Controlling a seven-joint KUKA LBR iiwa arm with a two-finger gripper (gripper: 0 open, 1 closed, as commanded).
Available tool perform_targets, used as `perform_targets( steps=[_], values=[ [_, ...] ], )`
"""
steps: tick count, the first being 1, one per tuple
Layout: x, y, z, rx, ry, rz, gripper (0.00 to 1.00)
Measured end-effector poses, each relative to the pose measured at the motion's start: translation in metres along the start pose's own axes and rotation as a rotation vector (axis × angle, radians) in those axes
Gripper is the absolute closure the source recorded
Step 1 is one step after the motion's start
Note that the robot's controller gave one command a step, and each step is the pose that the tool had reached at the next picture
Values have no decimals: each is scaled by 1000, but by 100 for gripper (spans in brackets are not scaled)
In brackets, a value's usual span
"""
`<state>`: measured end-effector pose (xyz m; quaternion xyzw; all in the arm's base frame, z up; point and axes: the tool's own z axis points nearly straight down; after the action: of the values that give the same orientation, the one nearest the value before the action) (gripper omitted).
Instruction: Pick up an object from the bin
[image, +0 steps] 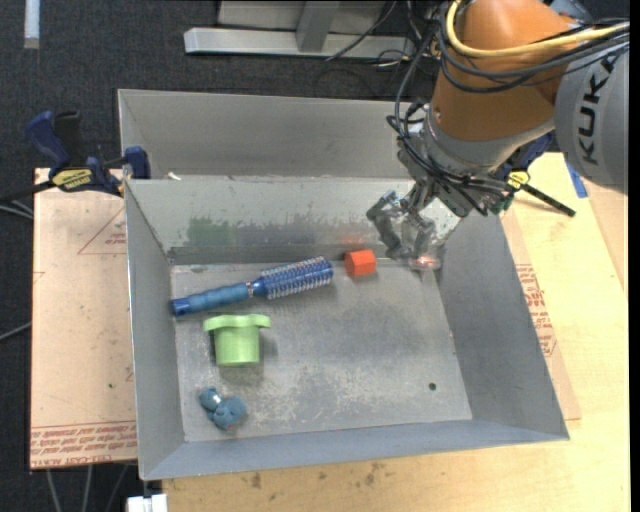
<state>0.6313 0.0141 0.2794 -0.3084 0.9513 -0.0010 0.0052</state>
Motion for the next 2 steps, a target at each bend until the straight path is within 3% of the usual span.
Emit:
perform_targets(
  steps=[1, 2],
  values=[
    [9, 20, 66, -10, 9, -336, 100],
    [32, 39, 92, -10, 8, -334, 100]
  ],
)
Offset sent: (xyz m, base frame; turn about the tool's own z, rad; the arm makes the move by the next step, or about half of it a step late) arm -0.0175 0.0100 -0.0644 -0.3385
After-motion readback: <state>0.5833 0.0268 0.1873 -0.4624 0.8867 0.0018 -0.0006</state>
